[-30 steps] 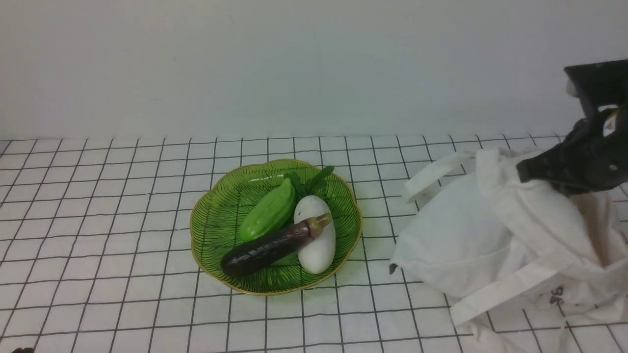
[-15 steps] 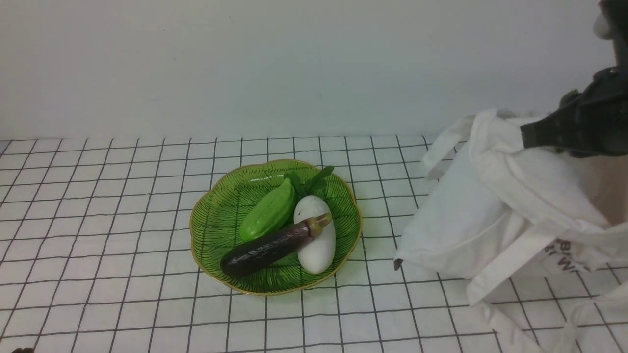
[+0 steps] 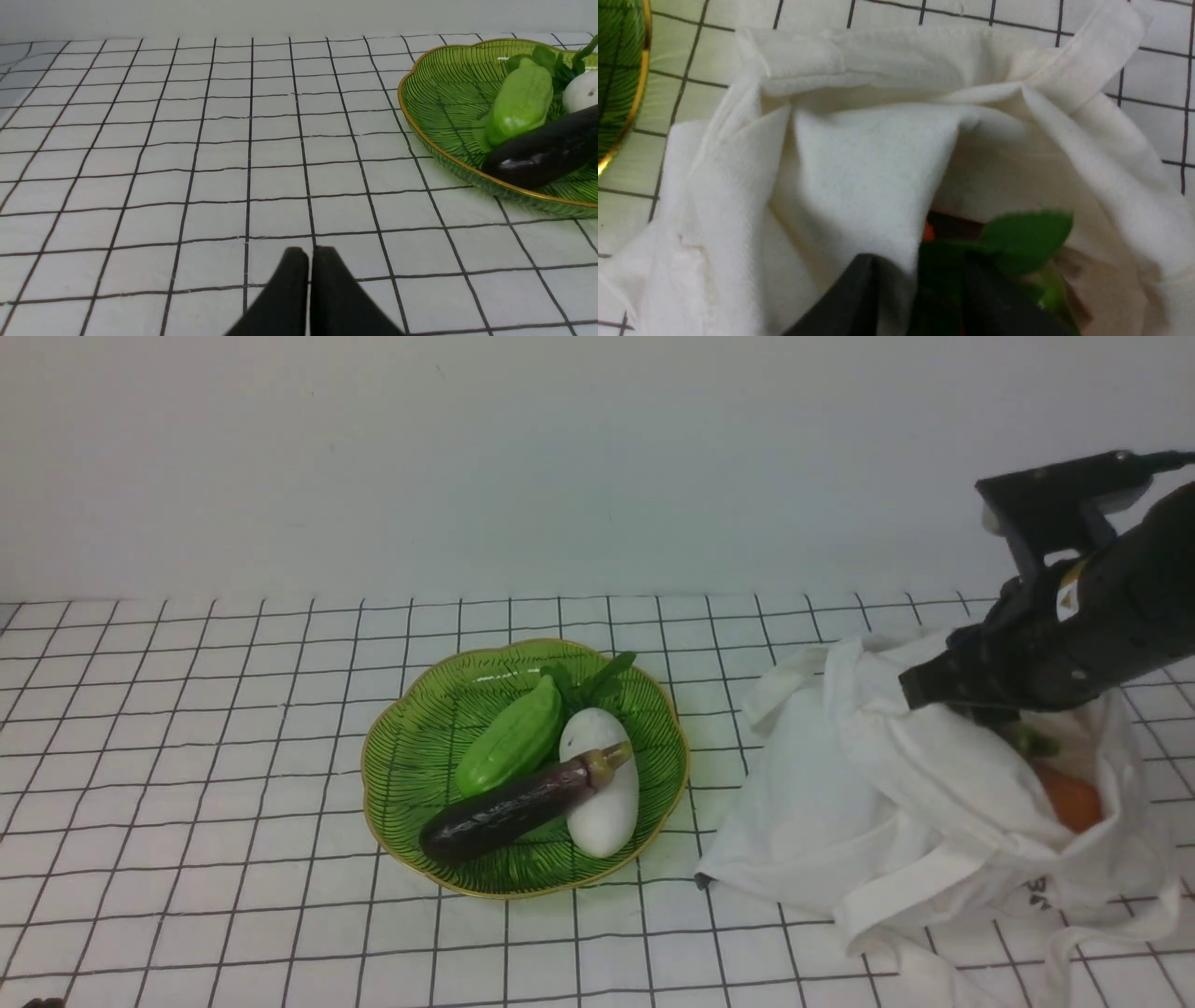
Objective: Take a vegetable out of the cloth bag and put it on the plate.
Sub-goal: Use the right arm to grab an eggplant from the bag
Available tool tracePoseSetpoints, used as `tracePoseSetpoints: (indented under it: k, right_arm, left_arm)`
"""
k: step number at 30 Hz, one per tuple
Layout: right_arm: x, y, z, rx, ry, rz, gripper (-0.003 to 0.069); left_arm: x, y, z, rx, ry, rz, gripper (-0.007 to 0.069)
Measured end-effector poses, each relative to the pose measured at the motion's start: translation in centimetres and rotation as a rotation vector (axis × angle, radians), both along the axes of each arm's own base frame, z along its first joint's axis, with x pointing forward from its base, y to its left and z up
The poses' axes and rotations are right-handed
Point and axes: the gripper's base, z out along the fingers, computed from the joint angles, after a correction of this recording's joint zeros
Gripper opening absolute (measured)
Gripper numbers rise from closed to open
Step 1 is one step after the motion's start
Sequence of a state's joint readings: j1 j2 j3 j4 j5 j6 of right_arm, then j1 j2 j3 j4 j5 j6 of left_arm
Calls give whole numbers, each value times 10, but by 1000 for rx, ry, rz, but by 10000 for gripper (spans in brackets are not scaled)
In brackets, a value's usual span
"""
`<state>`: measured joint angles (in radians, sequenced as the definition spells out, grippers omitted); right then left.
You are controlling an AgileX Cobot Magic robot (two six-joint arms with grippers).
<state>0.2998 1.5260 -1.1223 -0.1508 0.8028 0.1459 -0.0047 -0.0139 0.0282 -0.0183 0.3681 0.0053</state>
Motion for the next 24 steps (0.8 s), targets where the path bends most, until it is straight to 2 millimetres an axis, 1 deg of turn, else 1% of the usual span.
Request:
tracePoseSetpoints:
  k: [2,4,5,6,7,8,10,15,19,21,24]
  right_arm:
    - [-4,-2,2,-18,19,-3,437]
    - [-7,-4,3,-37,35,-6,502]
    - [-9,-8,4,-52,52,-14,552]
    - [-9,-9,4,-56,57,-20,563]
    - [-9,-10,4,-56,59,-24,569]
    - [-9,-16,3,-60,71,-44,579]
    - [-8,-22,3,-55,82,-67,577]
    - [-5,-33,-2,-36,110,-109,540]
    - [-5,-36,-2,-39,111,-120,528]
    - [-6,-36,3,-31,93,-123,526]
    - [-13,-35,20,18,40,-128,523]
  left_arm:
    - [0,0,0,-5,0,2,-8]
    - [0,0,0,-5,0,2,-8]
    - [0,0,0,-5,0,2,-8]
    - [0,0,0,-5,0,2,-8]
    - [0,0,0,-5,0,2,-8]
    - [0,0,0,-5,0,2,-8]
    - [0,0,0,0,0,0,-8]
    - [0,0,0,0,0,0,-8]
    - [0,0,0,0,0,0,-8]
    - [0,0,0,0,0,0,-8]
    - [0,0,0,0,0,0,-8]
